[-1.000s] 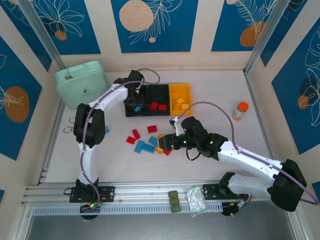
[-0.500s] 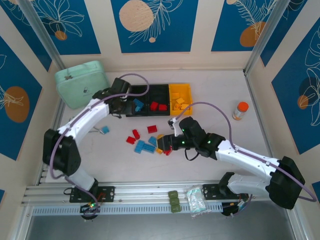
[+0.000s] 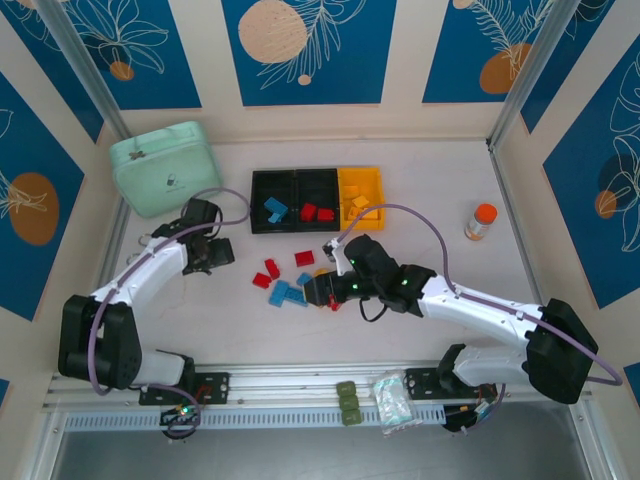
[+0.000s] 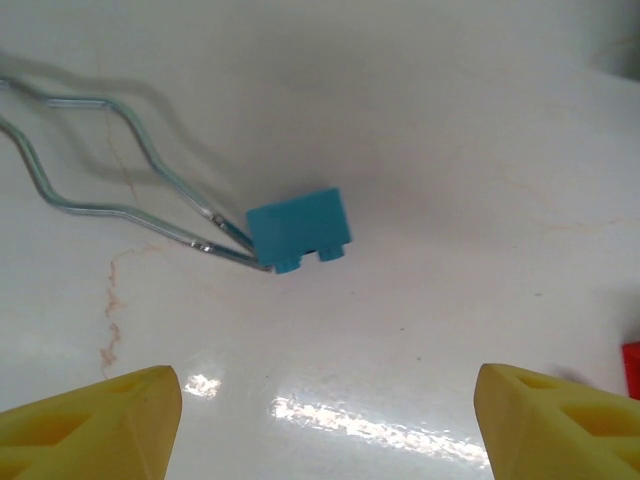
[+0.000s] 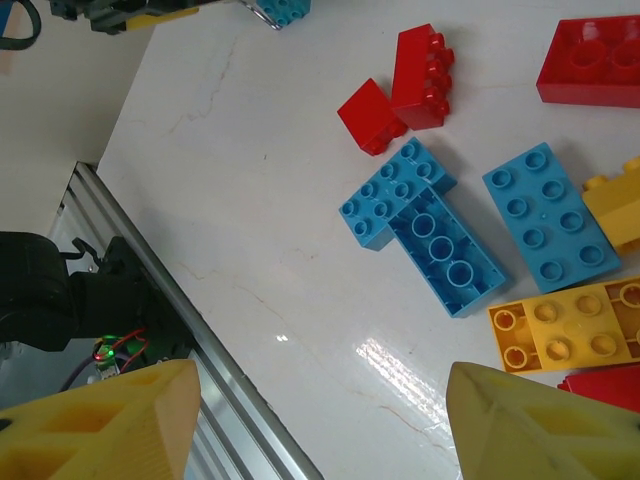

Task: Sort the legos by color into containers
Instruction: Place the lego in the container, then pick up the lego from the middle-left of the table.

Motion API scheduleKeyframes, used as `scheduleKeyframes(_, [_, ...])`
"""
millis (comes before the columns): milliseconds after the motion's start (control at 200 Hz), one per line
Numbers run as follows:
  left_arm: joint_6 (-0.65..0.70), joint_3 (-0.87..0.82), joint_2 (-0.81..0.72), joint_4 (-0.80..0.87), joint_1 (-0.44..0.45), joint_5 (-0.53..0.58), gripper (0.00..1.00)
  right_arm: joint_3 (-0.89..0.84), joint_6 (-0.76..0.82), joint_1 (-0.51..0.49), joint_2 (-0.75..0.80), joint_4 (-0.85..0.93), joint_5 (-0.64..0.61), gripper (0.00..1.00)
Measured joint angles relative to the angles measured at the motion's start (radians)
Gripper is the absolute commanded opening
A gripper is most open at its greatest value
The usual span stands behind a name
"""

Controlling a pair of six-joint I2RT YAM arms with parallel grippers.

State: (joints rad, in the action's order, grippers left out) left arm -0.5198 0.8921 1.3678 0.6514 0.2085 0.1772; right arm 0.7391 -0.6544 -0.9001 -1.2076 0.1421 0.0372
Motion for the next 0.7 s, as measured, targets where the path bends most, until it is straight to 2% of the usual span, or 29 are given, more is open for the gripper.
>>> scheduleKeyframes(490, [-0.034,-0.008,0.135,-0.114,-0.023,-0.001,0.77,0.0,0.0,-0.001,0.0,0.007,-0.004,0.66])
scheduleKeyframes(700, [-0.037,0.008,0.196,-0.143,-0.023,-0.02,0.66,0.0,0.0,0.011,0.0,0.011,-0.004,0.66])
